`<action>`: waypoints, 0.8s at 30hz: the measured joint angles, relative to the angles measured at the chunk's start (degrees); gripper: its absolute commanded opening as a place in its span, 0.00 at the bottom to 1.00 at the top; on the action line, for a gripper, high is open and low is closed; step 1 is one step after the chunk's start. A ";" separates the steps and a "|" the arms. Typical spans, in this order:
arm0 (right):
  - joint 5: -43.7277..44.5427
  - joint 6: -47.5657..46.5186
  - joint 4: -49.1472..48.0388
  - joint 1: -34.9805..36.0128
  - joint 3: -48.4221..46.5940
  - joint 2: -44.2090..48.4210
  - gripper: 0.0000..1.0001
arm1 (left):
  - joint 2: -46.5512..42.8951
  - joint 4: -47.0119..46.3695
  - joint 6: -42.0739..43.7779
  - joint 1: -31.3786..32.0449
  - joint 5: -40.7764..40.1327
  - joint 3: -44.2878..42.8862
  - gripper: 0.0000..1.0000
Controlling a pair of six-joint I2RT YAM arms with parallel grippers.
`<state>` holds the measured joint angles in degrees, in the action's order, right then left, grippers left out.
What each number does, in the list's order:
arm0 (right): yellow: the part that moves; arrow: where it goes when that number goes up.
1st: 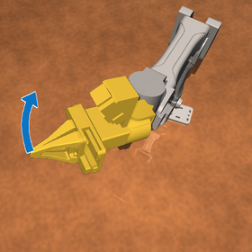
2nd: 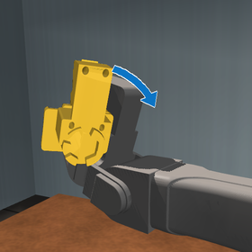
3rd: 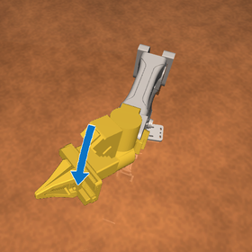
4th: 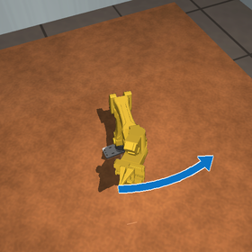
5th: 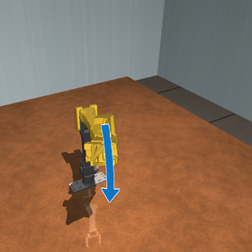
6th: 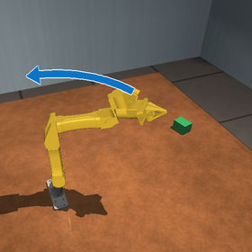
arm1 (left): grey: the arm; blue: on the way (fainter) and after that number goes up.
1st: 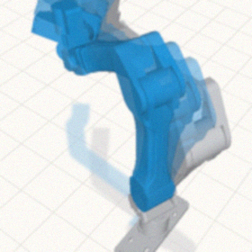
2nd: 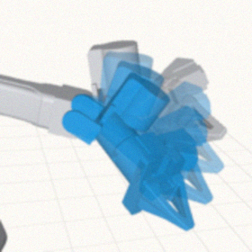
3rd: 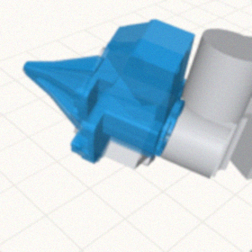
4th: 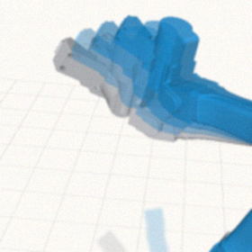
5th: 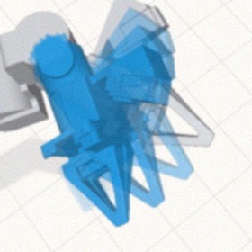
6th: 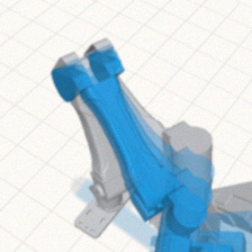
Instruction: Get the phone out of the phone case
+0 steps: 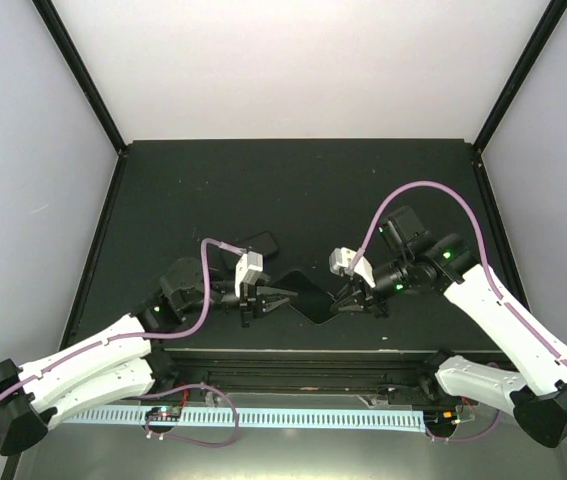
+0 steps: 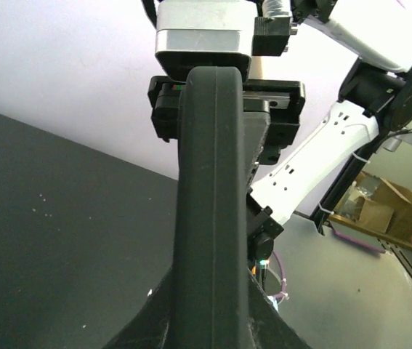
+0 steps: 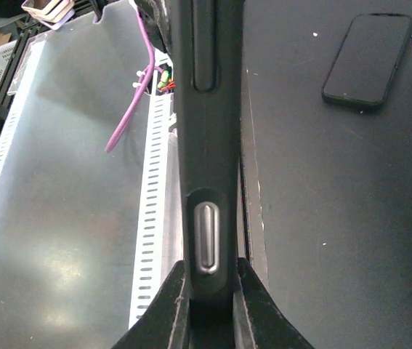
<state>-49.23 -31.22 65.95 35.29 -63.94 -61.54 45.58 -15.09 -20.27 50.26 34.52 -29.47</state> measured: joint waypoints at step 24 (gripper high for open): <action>2.29 -13.18 5.55 6.10 -0.90 0.20 0.34 | -0.90 8.55 1.66 -0.07 8.81 -3.15 0.01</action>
<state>-46.94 -44.40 71.50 41.39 -64.84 -61.34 44.69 -6.55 -18.61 50.19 43.33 -32.62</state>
